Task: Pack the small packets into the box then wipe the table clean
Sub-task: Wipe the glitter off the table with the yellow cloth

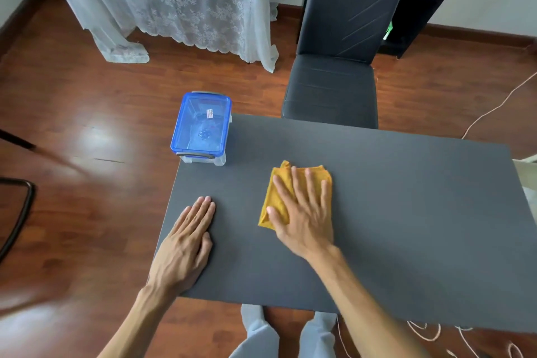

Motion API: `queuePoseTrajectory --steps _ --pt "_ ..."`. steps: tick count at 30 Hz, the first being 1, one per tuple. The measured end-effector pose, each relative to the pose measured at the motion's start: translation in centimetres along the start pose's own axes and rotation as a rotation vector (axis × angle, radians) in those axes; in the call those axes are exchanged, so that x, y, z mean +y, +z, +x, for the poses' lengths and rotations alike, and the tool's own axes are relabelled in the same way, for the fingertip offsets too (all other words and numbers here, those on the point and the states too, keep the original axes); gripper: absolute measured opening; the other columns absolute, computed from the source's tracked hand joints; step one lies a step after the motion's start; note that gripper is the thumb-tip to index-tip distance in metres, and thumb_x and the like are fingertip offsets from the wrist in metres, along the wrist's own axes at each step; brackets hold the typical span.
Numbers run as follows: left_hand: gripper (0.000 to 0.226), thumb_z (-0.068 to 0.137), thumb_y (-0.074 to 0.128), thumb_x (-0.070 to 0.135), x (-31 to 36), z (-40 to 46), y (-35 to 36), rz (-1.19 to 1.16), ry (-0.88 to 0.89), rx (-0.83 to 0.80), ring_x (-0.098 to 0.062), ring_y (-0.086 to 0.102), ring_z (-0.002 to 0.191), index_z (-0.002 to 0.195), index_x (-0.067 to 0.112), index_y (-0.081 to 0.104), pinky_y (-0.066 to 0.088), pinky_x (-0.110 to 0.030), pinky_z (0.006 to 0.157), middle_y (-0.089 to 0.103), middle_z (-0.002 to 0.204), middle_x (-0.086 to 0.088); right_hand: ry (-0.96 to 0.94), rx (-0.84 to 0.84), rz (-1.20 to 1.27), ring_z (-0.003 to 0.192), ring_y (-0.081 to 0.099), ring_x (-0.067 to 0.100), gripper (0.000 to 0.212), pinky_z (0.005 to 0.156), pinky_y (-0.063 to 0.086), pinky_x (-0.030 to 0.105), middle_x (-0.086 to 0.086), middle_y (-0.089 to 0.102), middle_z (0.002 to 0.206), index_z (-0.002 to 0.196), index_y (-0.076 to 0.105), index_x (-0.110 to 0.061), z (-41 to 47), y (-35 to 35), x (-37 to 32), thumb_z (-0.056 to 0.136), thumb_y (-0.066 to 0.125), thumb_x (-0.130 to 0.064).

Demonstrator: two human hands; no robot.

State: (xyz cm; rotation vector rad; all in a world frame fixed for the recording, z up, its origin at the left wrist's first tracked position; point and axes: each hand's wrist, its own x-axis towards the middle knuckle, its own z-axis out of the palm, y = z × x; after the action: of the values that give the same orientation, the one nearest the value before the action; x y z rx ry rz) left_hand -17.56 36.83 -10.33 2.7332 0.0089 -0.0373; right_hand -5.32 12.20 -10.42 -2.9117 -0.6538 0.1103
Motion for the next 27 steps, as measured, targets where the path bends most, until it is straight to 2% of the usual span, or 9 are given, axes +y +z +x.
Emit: queuePoseTrajectory --steps 3,5,9,12,16,20,22,24,27 --pt "0.056 0.099 0.026 0.024 0.1 -0.1 -0.2 0.016 0.003 -0.001 -0.017 0.017 0.151 0.152 0.004 0.026 0.015 -0.037 0.123 0.023 0.162 -0.006 -0.398 -0.079 0.013 0.16 0.004 0.027 0.065 0.123 0.014 0.059 -0.002 0.009 0.173 0.163 0.016 -0.037 -7.5 2.2 -4.8 0.103 0.036 -0.055" --pt "0.056 0.099 0.027 0.023 0.0 -0.7 -0.4 0.022 -0.012 0.011 -0.019 0.019 0.151 0.151 0.002 0.028 0.015 -0.036 0.123 0.024 0.161 -0.007 -0.541 -0.109 -0.03 0.16 0.005 0.023 0.062 0.122 0.014 0.054 -0.005 0.008 0.174 0.162 0.014 -0.041 -11.3 2.2 -2.2 0.105 0.033 -0.054" --pt "0.055 0.097 0.028 0.02 0.0 -2.1 -0.6 -0.017 -0.098 0.077 -0.022 0.024 0.149 0.149 0.0 0.032 0.014 -0.034 0.123 0.03 0.158 -0.011 -0.241 -0.113 -0.056 0.16 0.01 0.027 0.064 0.12 0.023 0.064 -0.003 0.016 0.172 0.159 0.022 -0.047 -8.4 -0.3 5.5 0.099 0.033 -0.067" --pt "0.056 0.095 0.029 0.017 0.2 -1.8 -0.6 -0.04 -0.184 0.126 -0.026 0.029 0.147 0.146 -0.004 0.037 0.015 -0.035 0.123 0.033 0.156 -0.015 0.033 -0.041 -0.032 0.157 0.016 0.037 0.067 0.123 0.012 0.068 0.006 0.021 0.171 0.16 0.029 -0.036 -1.5 -0.6 0.8 0.099 0.03 -0.064" --pt "0.057 0.096 0.029 0.021 -0.4 -2.0 -0.5 -0.045 -0.174 0.127 -0.026 0.026 0.148 0.147 -0.004 0.034 0.015 -0.037 0.123 0.031 0.157 -0.016 -0.23 -0.038 0.033 0.159 0.011 0.032 0.063 0.122 0.017 0.066 0.003 0.017 0.172 0.162 0.026 -0.032 0.0 2.0 -8.9 0.103 0.032 -0.053" --pt "0.056 0.097 0.03 0.02 -1.2 -2.5 -0.4 -0.044 -0.139 0.115 -0.024 0.023 0.149 0.148 -0.002 0.033 0.016 -0.038 0.123 0.029 0.158 -0.014 -0.507 -0.124 0.032 0.16 0.005 0.022 0.064 0.124 0.015 0.059 -0.008 0.009 0.173 0.161 0.015 -0.045 -7.5 2.7 -6.1 0.102 0.037 -0.058" --pt "0.055 0.098 0.032 0.022 -1.0 -2.3 -0.1 -0.017 -0.147 0.124 -0.022 0.021 0.15 0.148 0.0 0.035 0.016 -0.039 0.123 0.029 0.159 -0.012 -0.403 -0.128 0.005 0.16 0.007 0.022 0.066 0.122 0.018 0.062 -0.009 0.009 0.173 0.158 0.018 -0.051 -8.0 1.3 0.1 0.097 0.037 -0.07" --pt "0.056 0.1 0.035 0.029 -0.7 -1.9 0.1 0.015 -0.139 0.13 -0.019 0.017 0.151 0.15 0.004 0.035 0.016 -0.041 0.123 0.028 0.16 -0.009 -0.119 -0.104 -0.021 0.16 0.01 0.027 0.068 0.124 0.015 0.064 -0.004 0.012 0.173 0.158 0.022 -0.05 -5.2 -0.6 4.6 0.095 0.033 -0.074" --pt "0.057 0.101 0.034 0.034 -0.3 -1.2 0.6 0.044 -0.088 0.098 -0.015 0.013 0.152 0.151 0.006 0.033 0.014 -0.041 0.124 0.026 0.161 -0.006 0.095 -0.067 -0.008 0.159 0.007 0.032 0.07 0.125 0.003 0.063 0.003 0.012 0.173 0.161 0.022 -0.041 0.3 -1.3 2.9 0.098 0.039 -0.065"
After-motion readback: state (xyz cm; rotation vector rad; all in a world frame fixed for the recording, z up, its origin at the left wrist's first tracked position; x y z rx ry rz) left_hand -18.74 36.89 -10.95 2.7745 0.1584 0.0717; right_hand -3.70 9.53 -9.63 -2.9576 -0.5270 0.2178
